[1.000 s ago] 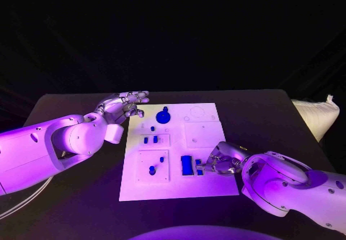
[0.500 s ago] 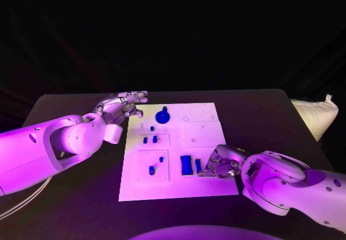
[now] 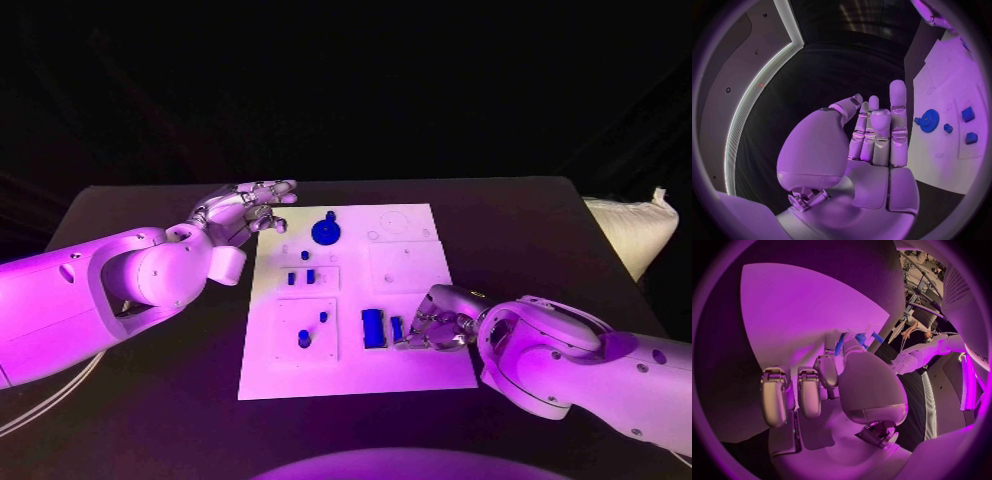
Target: Assemble the parts on the task board
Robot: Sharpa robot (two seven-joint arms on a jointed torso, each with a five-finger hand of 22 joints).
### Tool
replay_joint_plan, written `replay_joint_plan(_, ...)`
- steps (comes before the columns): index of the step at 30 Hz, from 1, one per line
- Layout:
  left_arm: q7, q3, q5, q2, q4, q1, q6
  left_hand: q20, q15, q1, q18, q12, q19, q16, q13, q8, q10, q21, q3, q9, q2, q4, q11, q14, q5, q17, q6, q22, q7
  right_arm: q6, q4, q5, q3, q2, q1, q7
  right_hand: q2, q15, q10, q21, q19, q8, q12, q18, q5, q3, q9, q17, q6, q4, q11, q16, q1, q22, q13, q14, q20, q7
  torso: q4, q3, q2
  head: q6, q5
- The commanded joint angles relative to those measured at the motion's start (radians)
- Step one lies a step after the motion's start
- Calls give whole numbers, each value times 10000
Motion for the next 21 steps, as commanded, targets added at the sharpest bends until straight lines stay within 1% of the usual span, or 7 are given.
replay_joint_plan(1,26,4,-31,17,1,4,210,38,-4,-2,114,36,-35,-36,12,52,-62,-33,-3,3,108,-34,-11,-96,47,-12,-48,-17,0,624,-159,-14,-40,43,-42,-136,-43,27,406,-61,858,-64,-38,-103,-209,-144,-19,2633,-123,-67,-43,41,170,2249,442,1079,-31,6,-16,5,-7,-5,4)
replay_joint_plan(5,4,3,-51,19,-1,4,227,40,1,-6,113,58,-43,-37,11,57,-94,-40,1,1,121,-35,-4,-113,47,-31,-64,-19,6,738,-167,72,-41,74,-42,-87,-166,43,372,-103,835,-69,-131,-90,-373,-311,6,2633,-181,-235,-27,41,350,2206,419,1079,-20,31,-12,4,-6,0,-7)
replay_joint_plan(6,0,3,-69,17,-3,4,229,40,1,-6,113,58,-43,-37,11,57,-94,-40,1,1,121,-35,-4,-113,47,-31,-64,-19,6,737,-155,87,-41,73,-42,-60,-204,47,362,-117,827,-72,-161,-86,-384,-355,9,2631,-194,-260,-19,39,366,2192,409,1079,-17,39,-10,3,-9,7,-27)
replay_joint_plan(10,-18,3,-108,14,-8,4,237,40,1,-6,113,58,-43,-37,11,57,-94,-40,1,1,121,-35,-4,-113,47,-31,-64,-19,6,613,-66,139,-42,22,-43,95,-382,76,316,-182,792,-92,-299,-66,-403,-570,18,2572,-263,-307,17,1,347,2124,362,1065,4,84,-10,0,-18,12,-21)
replay_joint_plan(14,-21,2,-121,12,-12,4,240,41,2,-5,113,63,-45,-43,11,59,-101,-42,2,1,121,-38,-4,-120,47,-47,-66,-19,7,172,57,304,-42,-113,-43,374,-433,104,268,-251,755,-112,-450,-45,-387,-755,24,2501,-320,-224,50,-46,204,2054,306,1049,29,119,-6,-1,-9,20,-22)
replay_joint_plan(18,-20,-3,-127,6,-29,4,244,42,4,-10,112,69,-48,-45,10,59,-118,-45,-3,0,112,-41,1,-128,44,-58,-76,-20,11,-508,230,709,-15,-391,-21,960,-495,132,195,-348,703,-150,-677,-16,-329,-993,26,2430,-415,-71,82,-93,20,1956,217,1033,58,150,-10,-2,-28,35,-30)
replay_joint_plan(21,-8,-8,-129,3,-54,2,250,42,5,-11,112,70,-49,-45,10,59,-120,-45,-4,-1,110,-41,2,-129,44,-59,-77,-20,12,-914,313,1115,19,-571,110,1524,-507,147,151,-370,693,-182,-815,-10,-300,-1096,22,2427,-484,-1,101,-96,-27,1935,161,1032,71,173,-15,-9,-29,79,-43)
